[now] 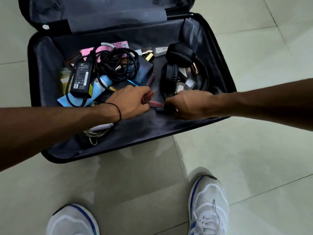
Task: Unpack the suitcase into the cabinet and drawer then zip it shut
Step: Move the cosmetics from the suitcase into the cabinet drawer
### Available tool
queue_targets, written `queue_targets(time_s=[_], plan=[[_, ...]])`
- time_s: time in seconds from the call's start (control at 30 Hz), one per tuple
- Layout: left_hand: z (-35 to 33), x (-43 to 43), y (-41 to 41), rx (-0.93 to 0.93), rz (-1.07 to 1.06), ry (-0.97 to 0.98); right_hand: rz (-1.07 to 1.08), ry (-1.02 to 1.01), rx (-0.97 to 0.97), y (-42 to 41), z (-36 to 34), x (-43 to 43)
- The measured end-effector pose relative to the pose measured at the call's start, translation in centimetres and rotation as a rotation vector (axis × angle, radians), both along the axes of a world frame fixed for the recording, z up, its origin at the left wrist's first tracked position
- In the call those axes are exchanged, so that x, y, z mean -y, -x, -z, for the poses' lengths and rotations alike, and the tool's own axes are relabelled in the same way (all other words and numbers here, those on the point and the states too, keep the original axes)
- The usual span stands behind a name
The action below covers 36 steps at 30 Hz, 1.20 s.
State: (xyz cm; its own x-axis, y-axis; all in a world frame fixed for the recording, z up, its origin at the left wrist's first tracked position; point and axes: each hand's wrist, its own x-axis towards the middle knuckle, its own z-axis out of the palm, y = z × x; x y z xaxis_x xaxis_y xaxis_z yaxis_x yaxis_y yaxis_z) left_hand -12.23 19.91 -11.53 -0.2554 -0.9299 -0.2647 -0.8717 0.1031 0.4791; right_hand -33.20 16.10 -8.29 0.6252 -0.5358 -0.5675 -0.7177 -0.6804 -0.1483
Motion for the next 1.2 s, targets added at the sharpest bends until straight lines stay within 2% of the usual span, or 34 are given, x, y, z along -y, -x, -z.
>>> queue_targets(time_s=[0.17,0.37,0.5,0.63,0.7,0.77,0.83,0.93,1.03,1.2], plan=[[0.4,0.9,2.2,0.296,0.124,0.124,-0.126,0.214,0.059,0.0,1.4,-1.6],[0.5,1.5,3.1,0.403,0.121,0.039,-0.176,0.288,-0.054,-1.3,1.2,-1.6],[-0.8,1.3,1.7,0.370,-0.002,-0.011,-0.233,0.282,-0.098,-1.7,1.0,-1.6],[-1.9,0.4,-0.8,0.144,-0.205,-0.189,-0.168,0.237,0.005,-2.2,0.9,-1.4],[-2.2,-0.3,-1.6,-0.094,-0.338,-0.277,-0.008,0.130,0.129,-2.4,0.7,-1.3],[-2.3,-1.1,-2.1,-0.332,-0.493,-0.337,0.243,-0.080,0.309,-2.9,0.6,-1.4],[-2.4,-1.7,-2.5,-0.446,-0.619,-0.357,0.537,-0.365,0.487,-3.2,0.4,-1.3],[-2.5,-2.3,-2.9,-0.511,-0.708,-0.416,0.831,-0.735,0.585,-3.3,0.2,-1.0],[-2.5,-2.7,-3.2,-0.585,-0.721,-0.520,0.956,-0.923,0.625,-3.3,0.3,-0.7],[-1.9,-2.6,-3.4,-0.733,-0.737,-0.586,1.005,-1.052,0.694,-3.2,0.3,0.1]])
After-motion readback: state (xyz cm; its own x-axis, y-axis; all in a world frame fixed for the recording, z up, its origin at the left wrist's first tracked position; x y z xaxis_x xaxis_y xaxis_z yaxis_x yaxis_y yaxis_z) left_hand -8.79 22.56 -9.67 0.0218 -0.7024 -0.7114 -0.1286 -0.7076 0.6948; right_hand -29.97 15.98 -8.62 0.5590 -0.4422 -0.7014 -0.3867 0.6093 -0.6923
